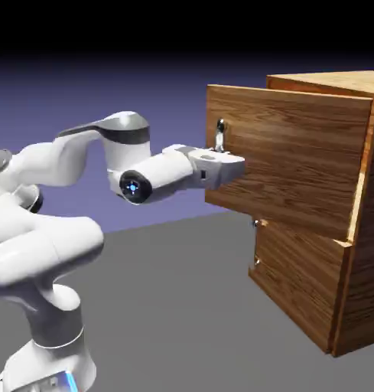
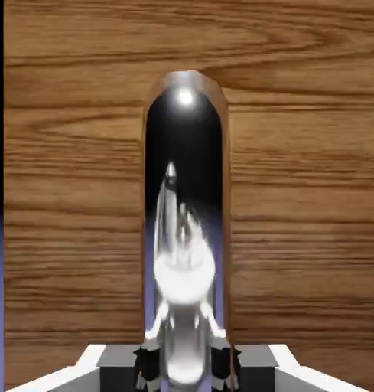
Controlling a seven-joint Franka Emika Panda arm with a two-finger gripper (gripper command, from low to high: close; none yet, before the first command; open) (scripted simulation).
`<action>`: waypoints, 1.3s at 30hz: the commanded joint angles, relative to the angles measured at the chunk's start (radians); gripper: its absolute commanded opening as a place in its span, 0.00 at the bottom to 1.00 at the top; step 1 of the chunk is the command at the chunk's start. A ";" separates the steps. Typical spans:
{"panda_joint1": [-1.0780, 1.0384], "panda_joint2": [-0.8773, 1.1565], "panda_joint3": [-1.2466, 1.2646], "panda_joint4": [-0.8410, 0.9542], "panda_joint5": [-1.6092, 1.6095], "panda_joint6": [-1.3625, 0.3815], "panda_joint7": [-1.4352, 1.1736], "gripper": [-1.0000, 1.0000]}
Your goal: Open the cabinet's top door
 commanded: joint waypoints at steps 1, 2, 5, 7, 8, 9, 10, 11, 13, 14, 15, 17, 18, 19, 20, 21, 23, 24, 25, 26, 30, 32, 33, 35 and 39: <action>-0.017 0.011 -0.021 -0.008 -0.021 -0.042 -0.013 0.00; -0.036 0.023 -0.042 -0.014 -0.042 -0.086 -0.027 0.00; -0.101 0.065 -0.101 -0.025 -0.111 -0.216 -0.070 0.00; -0.150 0.100 -0.137 -0.025 -0.161 -0.303 -0.103 0.00; -0.177 0.119 -0.153 -0.023 -0.187 -0.347 -0.121 0.00; -0.204 0.139 -0.169 -0.020 -0.214 -0.390 -0.140 0.00; -0.233 0.161 -0.183 -0.014 -0.243 -0.434 -0.160 0.00; -0.263 0.185 -0.196 -0.008 -0.272 -0.477 -0.182 0.00; -0.326 0.236 -0.218 0.011 -0.336 -0.564 -0.230 0.00; -0.359 0.264 -0.226 0.023 -0.370 -0.608 -0.257 0.00; -0.395 0.295 -0.232 0.038 -0.407 -0.651 -0.286 0.00; -0.467 0.359 -0.238 0.074 -0.486 -0.735 -0.351 0.00; -0.503 0.393 -0.237 0.095 -0.527 -0.774 -0.387 0.00; -0.540 0.427 -0.234 0.119 -0.570 -0.810 -0.424 0.00; -0.575 0.462 -0.229 0.143 -0.613 -0.843 -0.462 0.00; -0.608 0.496 -0.222 0.169 -0.657 -0.872 -0.500 0.00; -0.670 0.564 -0.203 0.224 -0.744 -0.919 -0.577 0.00; -0.698 0.599 -0.192 0.253 -0.787 -0.936 -0.615 0.00; -0.724 0.634 -0.180 0.283 -0.831 -0.951 -0.652 0.00; -0.749 0.670 -0.166 0.313 -0.874 -0.962 -0.689 0.00; -0.830 0.815 -0.109 0.435 -1.035 -0.977 -0.812 0.00; -0.861 0.888 -0.078 0.494 -1.105 -0.972 -0.857 0.00; -0.875 0.924 -0.063 0.524 -1.138 -0.968 -0.875 0.00; -0.901 0.996 -0.030 0.580 -1.198 -0.955 -0.904 0.00; -0.943 1.141 0.036 0.687 -1.304 -0.921 -0.930 0.00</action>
